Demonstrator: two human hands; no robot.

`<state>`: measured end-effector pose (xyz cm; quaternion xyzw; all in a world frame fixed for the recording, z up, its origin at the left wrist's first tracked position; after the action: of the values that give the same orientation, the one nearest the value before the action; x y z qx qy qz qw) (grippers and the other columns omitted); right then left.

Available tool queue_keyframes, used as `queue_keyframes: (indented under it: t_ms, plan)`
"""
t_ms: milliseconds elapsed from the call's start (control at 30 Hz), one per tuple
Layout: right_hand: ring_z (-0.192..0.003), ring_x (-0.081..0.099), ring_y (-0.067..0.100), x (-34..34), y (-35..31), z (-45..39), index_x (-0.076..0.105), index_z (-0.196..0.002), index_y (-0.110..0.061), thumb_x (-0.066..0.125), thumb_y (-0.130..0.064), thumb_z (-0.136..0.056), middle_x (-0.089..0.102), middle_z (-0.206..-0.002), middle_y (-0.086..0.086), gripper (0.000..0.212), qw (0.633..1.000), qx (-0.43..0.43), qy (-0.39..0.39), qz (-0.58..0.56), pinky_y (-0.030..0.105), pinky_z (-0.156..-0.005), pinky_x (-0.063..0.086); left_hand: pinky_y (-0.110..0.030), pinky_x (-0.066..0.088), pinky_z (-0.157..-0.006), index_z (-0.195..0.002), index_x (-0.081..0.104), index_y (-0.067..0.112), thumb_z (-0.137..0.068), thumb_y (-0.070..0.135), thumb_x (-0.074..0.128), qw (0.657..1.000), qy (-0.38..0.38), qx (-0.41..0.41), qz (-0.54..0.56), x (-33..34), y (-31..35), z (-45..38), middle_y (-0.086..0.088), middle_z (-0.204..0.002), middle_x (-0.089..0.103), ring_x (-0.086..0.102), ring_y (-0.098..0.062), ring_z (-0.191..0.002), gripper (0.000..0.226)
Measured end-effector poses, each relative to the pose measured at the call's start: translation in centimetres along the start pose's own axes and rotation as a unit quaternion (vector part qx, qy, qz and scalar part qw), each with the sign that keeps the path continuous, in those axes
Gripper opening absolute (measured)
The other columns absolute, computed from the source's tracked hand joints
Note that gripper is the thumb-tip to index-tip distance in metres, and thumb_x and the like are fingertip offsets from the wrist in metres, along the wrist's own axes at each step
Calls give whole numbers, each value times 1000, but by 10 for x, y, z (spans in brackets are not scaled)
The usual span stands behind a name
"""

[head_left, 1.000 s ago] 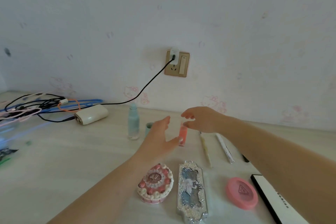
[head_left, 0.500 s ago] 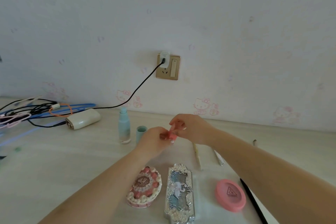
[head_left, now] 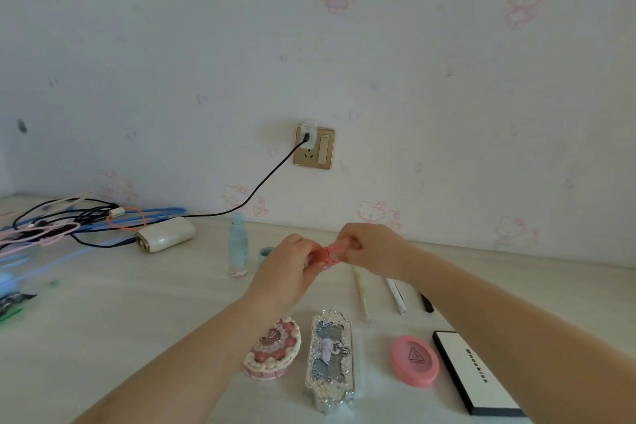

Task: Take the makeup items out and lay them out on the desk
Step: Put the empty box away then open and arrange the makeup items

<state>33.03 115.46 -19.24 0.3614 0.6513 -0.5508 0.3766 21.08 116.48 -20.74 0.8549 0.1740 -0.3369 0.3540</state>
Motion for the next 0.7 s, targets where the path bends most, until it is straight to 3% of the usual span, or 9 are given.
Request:
queue_keyframes:
  t_ms: [100,167,200,300,400,500,600,700]
  plan:
    - [-92,54,6,-1,-18,10,55,-114,-28,69,-27,-79,61,-97,-11,38,998,-62,-7,31,17,-76,39,-20,40,-71,-98,64,21,-87,34,60,1000,0,-5,2,-6,2,6,8,-90,50,50,-5,-81,17]
    - [-103,54,10,1,-20,13,46,-126,-30,73,-35,-75,59,-108,-10,58,998,-46,-18,25,22,-81,38,-18,38,-71,-98,64,22,-87,32,61,1000,3,-3,1,-9,4,8,9,-91,49,49,-3,-80,16]
    - [-102,55,10,1,-17,14,45,-126,-32,71,-44,-75,60,-104,-15,59,1000,-19,-19,11,22,-79,39,-17,37,-70,-98,64,22,-87,31,61,1000,4,-1,1,-11,5,10,9,-91,49,49,-2,-79,15]
    - [-82,62,10,-4,-11,16,58,-97,-29,54,-62,-80,65,-80,-15,38,998,53,-1,-29,23,-65,43,-14,35,-70,-99,64,20,-85,28,64,1000,10,5,0,-16,7,12,8,-92,51,48,-2,-79,16]
    - [-76,67,15,-4,-19,19,62,-81,-20,48,-50,-88,71,-72,-7,34,999,41,-17,0,27,-69,50,-14,36,-73,-101,65,19,-84,25,65,1000,9,11,-7,-21,6,13,6,-93,54,50,-5,-83,18]
    - [-83,60,13,-12,-32,22,61,-96,-24,62,-33,-82,65,-85,-9,16,999,-8,7,44,24,-69,46,-17,39,-75,-99,66,21,-84,28,66,1000,10,5,-4,-25,2,16,6,-92,56,51,-5,-84,17]
    - [-96,53,15,-11,-47,25,54,-111,-25,73,-26,-75,57,-106,-4,41,996,-61,6,67,29,-81,44,-18,40,-74,-95,66,24,-83,30,66,1000,15,-8,15,-28,1,17,6,-90,58,51,-3,-82,13]
    - [-105,52,16,-2,-40,22,42,-130,-30,68,-49,-76,55,-118,-3,63,997,-13,-14,70,29,-86,41,-16,38,-74,-91,66,24,-83,28,66,1000,17,-6,24,-29,4,17,6,-90,59,50,-5,-84,10]
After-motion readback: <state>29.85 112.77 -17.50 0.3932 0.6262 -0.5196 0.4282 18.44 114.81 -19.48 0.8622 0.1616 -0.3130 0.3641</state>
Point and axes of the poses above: each hand's wrist, its own z-axis away from the middle knuckle, its own x-axis out of the palm, y = z × x, the point moved 10 cm from there along -z, towards the middle knuckle
